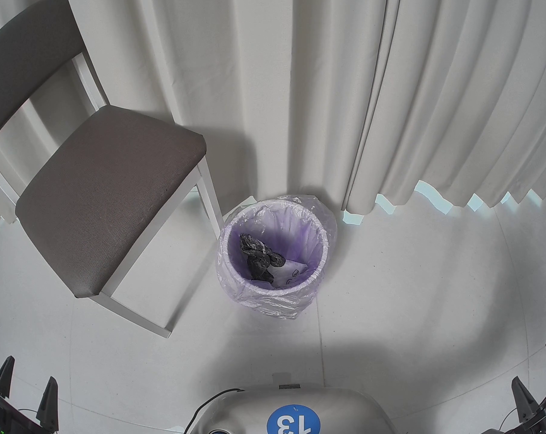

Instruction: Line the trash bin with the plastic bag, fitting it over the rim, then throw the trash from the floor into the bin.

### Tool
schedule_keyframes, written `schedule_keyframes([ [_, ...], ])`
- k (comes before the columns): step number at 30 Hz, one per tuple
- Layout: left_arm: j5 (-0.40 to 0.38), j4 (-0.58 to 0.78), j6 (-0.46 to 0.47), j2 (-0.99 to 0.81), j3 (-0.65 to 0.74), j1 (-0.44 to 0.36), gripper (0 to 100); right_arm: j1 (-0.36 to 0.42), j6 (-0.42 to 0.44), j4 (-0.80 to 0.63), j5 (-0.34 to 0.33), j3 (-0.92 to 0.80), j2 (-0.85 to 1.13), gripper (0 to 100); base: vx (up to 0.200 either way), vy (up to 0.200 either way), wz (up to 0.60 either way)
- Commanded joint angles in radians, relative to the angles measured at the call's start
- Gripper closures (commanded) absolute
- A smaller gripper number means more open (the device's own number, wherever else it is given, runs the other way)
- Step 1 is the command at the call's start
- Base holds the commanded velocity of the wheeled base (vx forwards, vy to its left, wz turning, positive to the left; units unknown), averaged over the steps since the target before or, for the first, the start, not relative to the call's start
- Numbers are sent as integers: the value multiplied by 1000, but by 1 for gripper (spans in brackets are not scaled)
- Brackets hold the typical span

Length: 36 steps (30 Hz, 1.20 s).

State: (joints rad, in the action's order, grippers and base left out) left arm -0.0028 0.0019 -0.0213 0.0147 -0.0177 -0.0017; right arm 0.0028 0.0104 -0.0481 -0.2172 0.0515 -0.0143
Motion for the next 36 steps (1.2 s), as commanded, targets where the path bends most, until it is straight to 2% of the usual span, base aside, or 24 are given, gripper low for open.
schedule_keyframes([
  [1, 1, 0, 1, -12, 16, 0, 0, 0, -1, 1, -1, -4, 10, 0, 0, 0, 0],
  [4, 3, 0, 4, -12, 18, 0, 0, 0, -15, -4, -14, -2, 10, 0, 0, 0, 0],
  [6, 3, 0, 7, -13, 18, 0, 0, 0, -67, -1, -24, -2, 10, 0, 0, 0, 0],
  [10, 3, 0, 12, -13, 18, 2, 0, 0, -119, 2, -27, -4, 11, 0, 0, 0, 0],
  [12, 0, 1, 14, -13, 18, 0, 0, -1, -138, 4, -48, -9, 11, 0, 0, 0, 0],
  [13, 3, 0, 12, -13, 18, 0, 0, 0, -148, 13, -86, -12, 11, 0, 0, 0, 0],
  [15, 3, 0, 14, -13, 18, 0, 0, -1, -158, 39, -139, -18, 11, 0, 0, 0, 0],
  [21, 3, 0, 14, -13, 18, 0, 0, -1, -129, 56, -133, -25, 11, 0, 0, 0, 0],
  [23, 4, 0, 7, -13, 18, 0, 0, -1, -52, 63, -90, -30, 13, 0, 0, 0, 0],
  [24, 3, 0, 14, -13, 18, 0, 0, -1, -13, 103, -4, -44, 13, 0, 0, 0, 0],
  [26, 3, 0, 14, -13, 18, 0, 0, -1, -4, 134, 41, -51, 13, 0, 0, 0, 0],
  [27, 3, 0, 14, -13, 18, 0, 0, -1, -4, 134, 41, -51, 13, 0, 0, 0, 0],
  [29, 4, 0, 14, -13, 18, 0, 0, -1, -4, 148, 113, -51, 13, 0, 0, 0, 0],
  [30, 4, 0, 14, -13, 18, 0, 0, -1, -4, 148, 113, -51, 13, 0, 0, 0, 0],
  [31, 3, 0, 12, -13, 18, 0, 0, -1, 2, 139, 147, -51, 11, 0, 0, 0, 0],
  [36, 3, 0, 12, -13, 18, 0, 0, -1, 6, 137, 151, -51, 11, 0, 0, 0, 0],
])
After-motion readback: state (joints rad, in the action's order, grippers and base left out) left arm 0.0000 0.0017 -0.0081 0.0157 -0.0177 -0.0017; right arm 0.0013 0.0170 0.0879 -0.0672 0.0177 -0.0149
